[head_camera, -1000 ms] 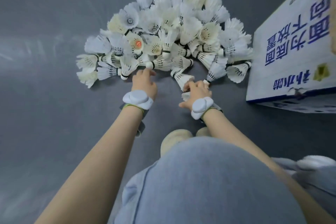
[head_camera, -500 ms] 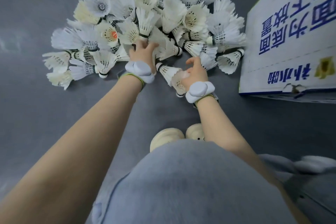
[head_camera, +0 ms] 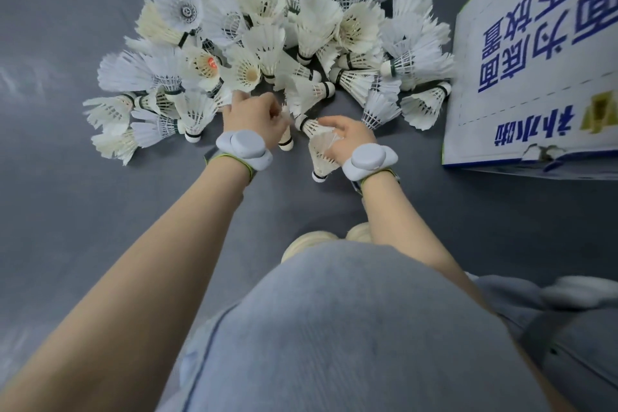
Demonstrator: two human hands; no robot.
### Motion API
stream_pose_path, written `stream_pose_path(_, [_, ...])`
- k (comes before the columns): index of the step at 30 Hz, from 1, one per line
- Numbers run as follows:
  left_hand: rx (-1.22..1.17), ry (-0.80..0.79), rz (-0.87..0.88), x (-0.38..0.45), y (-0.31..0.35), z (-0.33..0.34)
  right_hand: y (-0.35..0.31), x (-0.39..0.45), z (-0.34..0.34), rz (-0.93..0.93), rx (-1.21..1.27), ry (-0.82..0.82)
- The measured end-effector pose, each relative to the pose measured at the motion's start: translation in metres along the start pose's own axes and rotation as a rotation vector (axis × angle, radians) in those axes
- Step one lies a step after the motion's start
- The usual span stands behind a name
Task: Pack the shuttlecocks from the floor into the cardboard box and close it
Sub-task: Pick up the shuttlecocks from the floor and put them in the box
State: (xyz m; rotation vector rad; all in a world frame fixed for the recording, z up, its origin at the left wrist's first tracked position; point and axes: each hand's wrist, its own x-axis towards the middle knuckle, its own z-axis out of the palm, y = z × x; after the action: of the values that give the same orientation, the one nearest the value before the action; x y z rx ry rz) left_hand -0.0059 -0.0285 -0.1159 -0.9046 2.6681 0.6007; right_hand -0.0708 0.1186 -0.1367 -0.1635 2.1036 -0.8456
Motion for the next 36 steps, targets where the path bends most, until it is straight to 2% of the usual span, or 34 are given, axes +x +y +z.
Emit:
stream_pose_path(3, [-0.114, -0.025, 0.215, -0.005, 0.007, -0.006, 0.001, -0.001, -0.016, 0.074, 0.004, -0.002])
stream_pose_path(6, [-0.194, -0.096, 0.259, -0.007, 0.017, -0.007, 0.001, -0.002, -0.033, 0.110, -0.085, -0.031])
stream_pose_path(10, [-0.247, -0.147, 0.157, -0.005, 0.026, 0.006, 0.001, -0.010, -0.039, 0.116, -0.168, -0.023])
stream_pose_path(14, [-0.360, -0.138, -0.044, 0.002, 0.032, 0.027, 0.006, -0.015, -0.040, 0.110, -0.157, 0.013])
stream_pose_path(21, [-0.292, -0.127, -0.314, 0.019, 0.034, 0.049, 0.012, -0.012, -0.039, 0.108, -0.113, 0.006])
stream_pose_path(24, [-0.279, -0.229, -0.349, 0.020, 0.035, 0.055, 0.015, -0.010, -0.038, 0.096, -0.097, -0.011])
stream_pose_path(26, [-0.244, -0.232, -0.368, 0.020, 0.035, 0.056, 0.017, -0.008, -0.035, 0.091, -0.096, -0.008])
stream_pose_path(29, [-0.197, -0.319, -0.338, 0.018, 0.032, 0.052, 0.018, -0.007, -0.032, 0.089, -0.087, -0.005])
stream_pose_path(36, [-0.525, -0.306, -0.271, 0.013, 0.022, 0.052, 0.025, -0.016, -0.029, 0.031, -0.001, -0.060])
